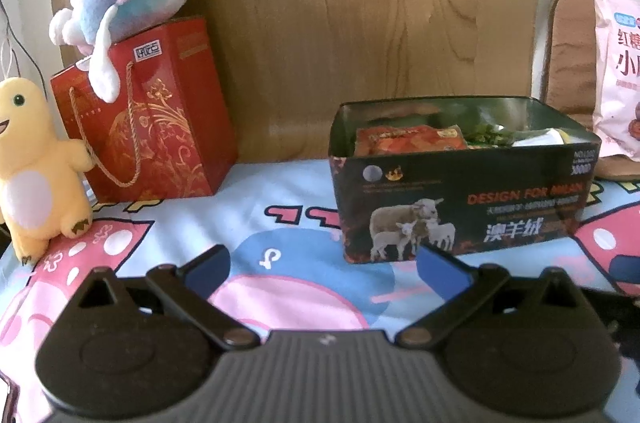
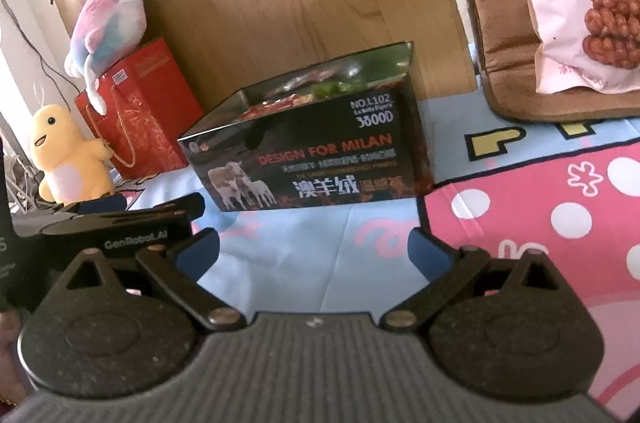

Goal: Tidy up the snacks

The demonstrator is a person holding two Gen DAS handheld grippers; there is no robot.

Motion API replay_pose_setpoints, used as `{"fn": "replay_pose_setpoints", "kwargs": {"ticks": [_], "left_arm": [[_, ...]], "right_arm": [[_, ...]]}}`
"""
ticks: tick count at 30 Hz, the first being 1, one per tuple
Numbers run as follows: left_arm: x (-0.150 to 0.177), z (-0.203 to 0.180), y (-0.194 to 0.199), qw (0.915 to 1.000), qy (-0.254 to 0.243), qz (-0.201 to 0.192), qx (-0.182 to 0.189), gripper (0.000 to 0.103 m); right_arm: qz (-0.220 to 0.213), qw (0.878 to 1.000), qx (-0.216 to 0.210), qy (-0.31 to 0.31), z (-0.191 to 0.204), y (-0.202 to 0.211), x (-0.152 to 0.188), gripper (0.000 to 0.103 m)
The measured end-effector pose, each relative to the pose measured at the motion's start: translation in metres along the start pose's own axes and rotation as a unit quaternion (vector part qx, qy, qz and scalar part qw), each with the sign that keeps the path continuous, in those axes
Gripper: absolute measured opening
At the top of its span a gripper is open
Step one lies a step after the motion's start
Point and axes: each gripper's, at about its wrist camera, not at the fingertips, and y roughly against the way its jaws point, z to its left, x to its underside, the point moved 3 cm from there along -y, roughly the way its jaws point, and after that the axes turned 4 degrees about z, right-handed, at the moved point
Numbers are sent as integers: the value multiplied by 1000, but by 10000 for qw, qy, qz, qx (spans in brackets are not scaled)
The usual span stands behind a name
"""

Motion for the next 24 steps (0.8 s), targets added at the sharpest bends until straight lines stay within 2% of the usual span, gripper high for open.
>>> {"fn": "replay_pose_setpoints", "kwargs": {"ticks": [8,15,24], "left_arm": [[3,-5,-4,9996,-73,154,222,103],[3,-6,2,9993,-61,-51,353,103],[3,-9,4,9993,-116,-87,331,103]], "right_arm": [[-62,10000,15,-70,-3,2,-2,102],[-80,9996,34,-262,-9,-1,-1,102],[-16,9997,64,-243,-8,-4,1,102]]}}
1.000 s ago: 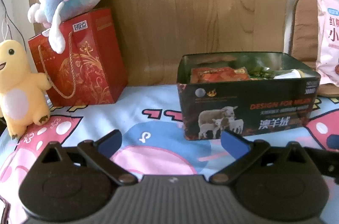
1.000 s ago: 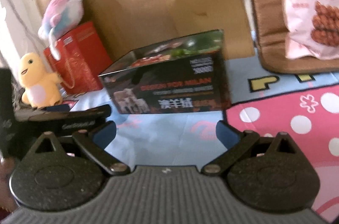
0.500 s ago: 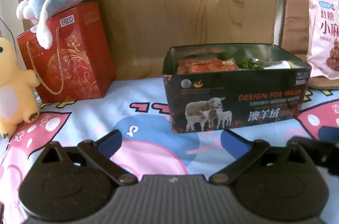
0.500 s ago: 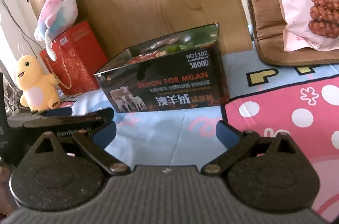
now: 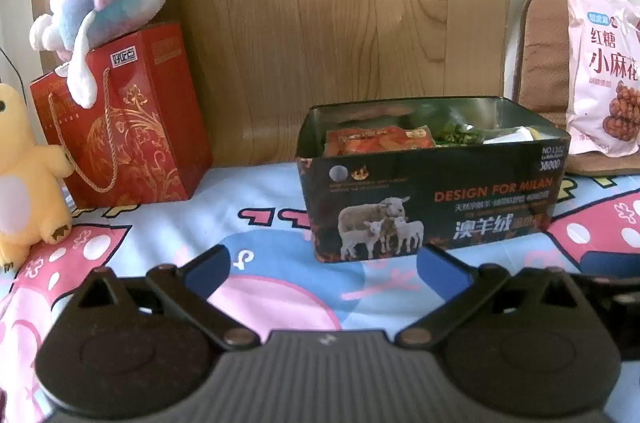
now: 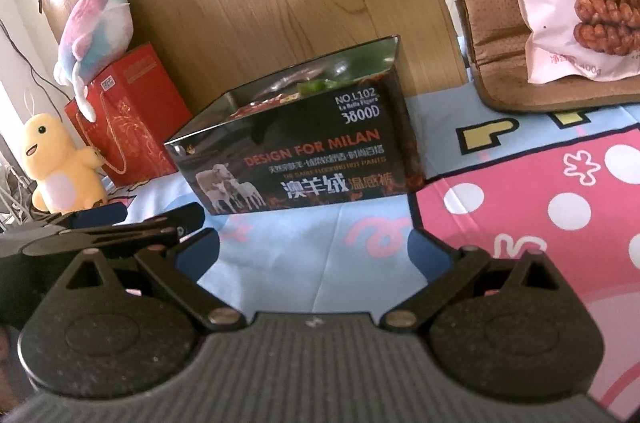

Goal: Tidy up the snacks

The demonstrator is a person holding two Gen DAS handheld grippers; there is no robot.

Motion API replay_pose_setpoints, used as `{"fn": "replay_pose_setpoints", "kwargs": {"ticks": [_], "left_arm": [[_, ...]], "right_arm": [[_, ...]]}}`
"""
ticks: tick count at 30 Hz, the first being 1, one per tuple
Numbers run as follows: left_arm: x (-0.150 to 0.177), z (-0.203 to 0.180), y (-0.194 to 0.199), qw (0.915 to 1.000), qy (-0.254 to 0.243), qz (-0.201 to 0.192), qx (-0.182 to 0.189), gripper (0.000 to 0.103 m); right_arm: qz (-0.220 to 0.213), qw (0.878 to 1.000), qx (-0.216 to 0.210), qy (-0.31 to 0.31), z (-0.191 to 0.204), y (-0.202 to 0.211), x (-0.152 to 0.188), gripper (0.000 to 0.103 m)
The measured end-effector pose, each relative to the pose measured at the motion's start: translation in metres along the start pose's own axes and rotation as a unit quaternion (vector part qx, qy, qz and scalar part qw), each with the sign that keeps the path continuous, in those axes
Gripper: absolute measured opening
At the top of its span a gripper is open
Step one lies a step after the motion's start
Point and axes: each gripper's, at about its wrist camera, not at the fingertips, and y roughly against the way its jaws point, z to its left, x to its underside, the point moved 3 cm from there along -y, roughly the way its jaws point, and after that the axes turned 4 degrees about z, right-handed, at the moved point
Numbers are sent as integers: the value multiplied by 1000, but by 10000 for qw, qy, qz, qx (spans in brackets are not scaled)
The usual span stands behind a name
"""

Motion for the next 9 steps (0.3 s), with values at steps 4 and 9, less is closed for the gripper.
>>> {"fn": "replay_pose_setpoints", "kwargs": {"ticks": [4,9], "left_arm": [[2,1,1,9999,22,-78,70,102],[1,0,-1,10000,8,-29,89,103]], "right_arm": [[-4,10000,15,1,0,0,-1,102],[-56,10000,26,13,0,1,-1,102]]}}
